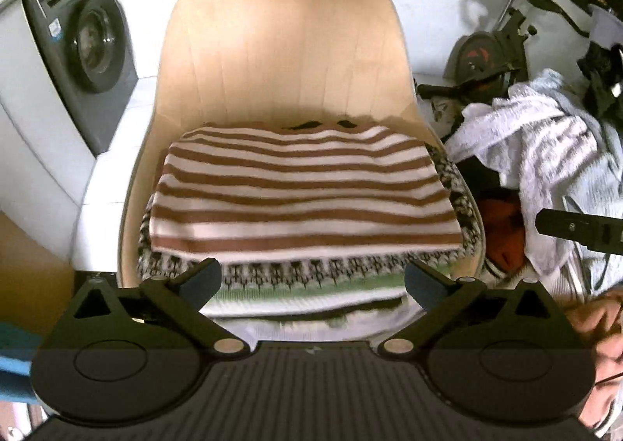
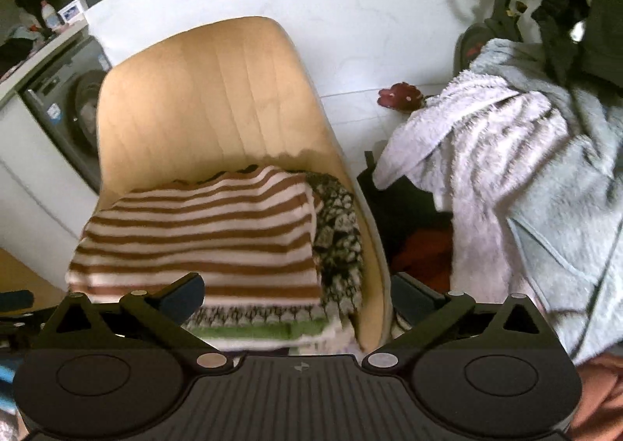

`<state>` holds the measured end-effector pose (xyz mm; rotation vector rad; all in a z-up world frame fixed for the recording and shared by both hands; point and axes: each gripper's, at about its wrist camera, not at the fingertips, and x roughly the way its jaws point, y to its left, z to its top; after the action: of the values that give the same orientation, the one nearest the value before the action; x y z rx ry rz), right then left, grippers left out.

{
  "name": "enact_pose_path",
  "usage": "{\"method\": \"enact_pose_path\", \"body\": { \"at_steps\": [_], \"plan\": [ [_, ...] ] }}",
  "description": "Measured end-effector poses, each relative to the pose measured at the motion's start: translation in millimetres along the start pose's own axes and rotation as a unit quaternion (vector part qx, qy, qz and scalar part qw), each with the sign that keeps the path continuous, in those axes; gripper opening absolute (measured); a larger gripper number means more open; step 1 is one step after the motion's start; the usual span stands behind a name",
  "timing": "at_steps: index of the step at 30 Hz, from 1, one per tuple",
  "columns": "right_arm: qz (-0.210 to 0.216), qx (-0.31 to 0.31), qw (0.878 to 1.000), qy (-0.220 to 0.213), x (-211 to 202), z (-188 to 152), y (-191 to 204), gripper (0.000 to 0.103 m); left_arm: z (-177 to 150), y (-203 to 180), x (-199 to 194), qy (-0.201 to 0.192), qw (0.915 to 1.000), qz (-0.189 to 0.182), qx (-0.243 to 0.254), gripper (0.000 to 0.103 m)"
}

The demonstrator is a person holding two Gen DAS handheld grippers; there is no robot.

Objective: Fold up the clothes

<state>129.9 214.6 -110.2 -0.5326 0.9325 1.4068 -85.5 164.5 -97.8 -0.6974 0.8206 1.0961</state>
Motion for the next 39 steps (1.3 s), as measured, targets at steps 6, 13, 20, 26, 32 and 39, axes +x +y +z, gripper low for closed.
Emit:
{"method": "enact_pose_path", "body": {
  "at_steps": [6, 13, 20, 26, 32, 39],
  "plan": [
    [-0.022, -0.02, 1.0, 0.008, -44, -32, 6, 0.102, -27, -16, -37, -0.002, 0.9999, 0.011, 0.004, 0.102],
    [-0.056, -0.006, 0.998, -0.009, -98, -77, 36, 0.102, -56, -3, -74, -0.011, 0.9997, -0.019, 0.009, 0.102],
    [-0.089, 0.012, 0.996, -0.004, -144, -125, 82, 0.102, -87, 22, -113, -0.017, 0.998, -0.013, 0.06, 0.102],
    [-0.117, 0.033, 0.992, -0.009, -183, -169, 111, 0.102, -118, 33, -128, 0.006, 0.9966, -0.023, 0.078, 0.102],
    [-0.141, 0.043, 0.989, -0.017, -213, -204, 121, 0.102, -139, 29, -148, 0.009, 0.9946, -0.053, 0.089, 0.102],
    [-0.151, 0.047, 0.987, -0.03, -237, -225, 115, 0.102, -152, 17, -167, -0.016, 0.9948, -0.051, 0.087, 0.102]
  ]
}}
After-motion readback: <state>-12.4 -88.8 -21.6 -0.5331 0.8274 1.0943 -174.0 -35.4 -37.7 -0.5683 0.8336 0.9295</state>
